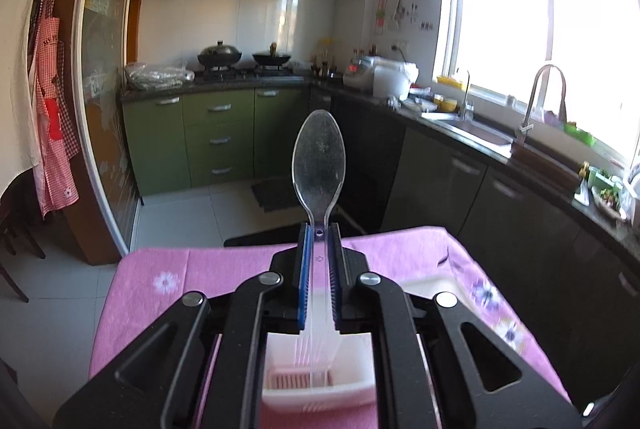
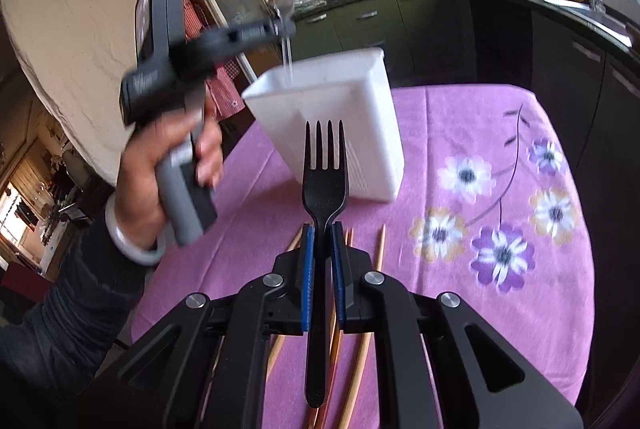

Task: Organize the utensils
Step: 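Carry the spoon into the white holder and open the left gripper while the right gripper lifts the fork, then lower the black fork into the white holder and open the right gripper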

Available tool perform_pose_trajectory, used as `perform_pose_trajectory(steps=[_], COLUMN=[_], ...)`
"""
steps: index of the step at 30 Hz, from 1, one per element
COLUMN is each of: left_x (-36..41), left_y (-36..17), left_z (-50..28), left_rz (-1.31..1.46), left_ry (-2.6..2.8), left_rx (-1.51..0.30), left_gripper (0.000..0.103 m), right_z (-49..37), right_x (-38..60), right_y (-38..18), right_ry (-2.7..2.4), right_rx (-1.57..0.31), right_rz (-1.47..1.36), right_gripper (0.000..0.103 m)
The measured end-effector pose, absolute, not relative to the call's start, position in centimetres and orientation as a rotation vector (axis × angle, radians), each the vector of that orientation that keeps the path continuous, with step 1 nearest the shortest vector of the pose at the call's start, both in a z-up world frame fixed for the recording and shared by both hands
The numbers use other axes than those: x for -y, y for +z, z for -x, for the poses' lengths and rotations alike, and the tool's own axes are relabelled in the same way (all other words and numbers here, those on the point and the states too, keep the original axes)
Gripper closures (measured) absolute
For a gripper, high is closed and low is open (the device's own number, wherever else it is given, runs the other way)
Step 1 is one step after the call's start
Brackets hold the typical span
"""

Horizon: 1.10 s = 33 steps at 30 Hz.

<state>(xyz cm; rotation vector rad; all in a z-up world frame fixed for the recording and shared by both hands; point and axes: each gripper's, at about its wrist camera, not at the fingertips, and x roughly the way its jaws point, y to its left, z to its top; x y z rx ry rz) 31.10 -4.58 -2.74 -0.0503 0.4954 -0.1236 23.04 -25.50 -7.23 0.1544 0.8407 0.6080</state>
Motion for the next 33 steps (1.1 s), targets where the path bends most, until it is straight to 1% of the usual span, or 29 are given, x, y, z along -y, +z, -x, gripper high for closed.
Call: perform_pose_trajectory(steps=[5,7,8,9,17,20,25,33], left_x=[4.1,3.7,3.4,3.3,1.8,1.3,0.8,1.4], left_y=[-3.3,-3.1,-3.0,-2.9,-1.7,-1.5,-1.2,-1.6], left_z=[-30.1,-29.5,-29.2,-28.8,-24.8,-23.4,-21.6,-21.3], left_rz=[0.043,0.046,0.050,0.050,0.064,0.057,0.035,0.048], left_ry=[-0.135,-0.141,-0.145,-0.148,-0.175,-0.182,-0.193,-0.233], left_rx=[-0.542,-0.549,-0.551,-0.553,-0.550,-0.549,-0.540,-0.565], left_gripper=[0.092,0.086,0.079,0.076,0.076,0.076,0.076,0.076], right_z=[-25.8,-27.2,-28.0,-28.5,-34.7,-36.8,-38.6,-36.2], right_x=[24.9,24.6,24.5,24.4,21.8,20.6,18.9,19.5], right_y=[-3.8,-2.3,-1.5,-0.9,3.1,2.9,1.0,-2.0], right_ry=[0.597,0.585,0.577,0.573,0.468,0.437,0.388,0.381], right_rx=[-0.760,-0.716,-0.692,-0.678,-0.470,-0.432,-0.399,-0.364], right_rz=[-0.144,-0.146,-0.151,-0.155,-0.169,-0.151,-0.093,-0.067], right_gripper=[0.093,0.093,0.093,0.093,0.093,0.093,0.093,0.093])
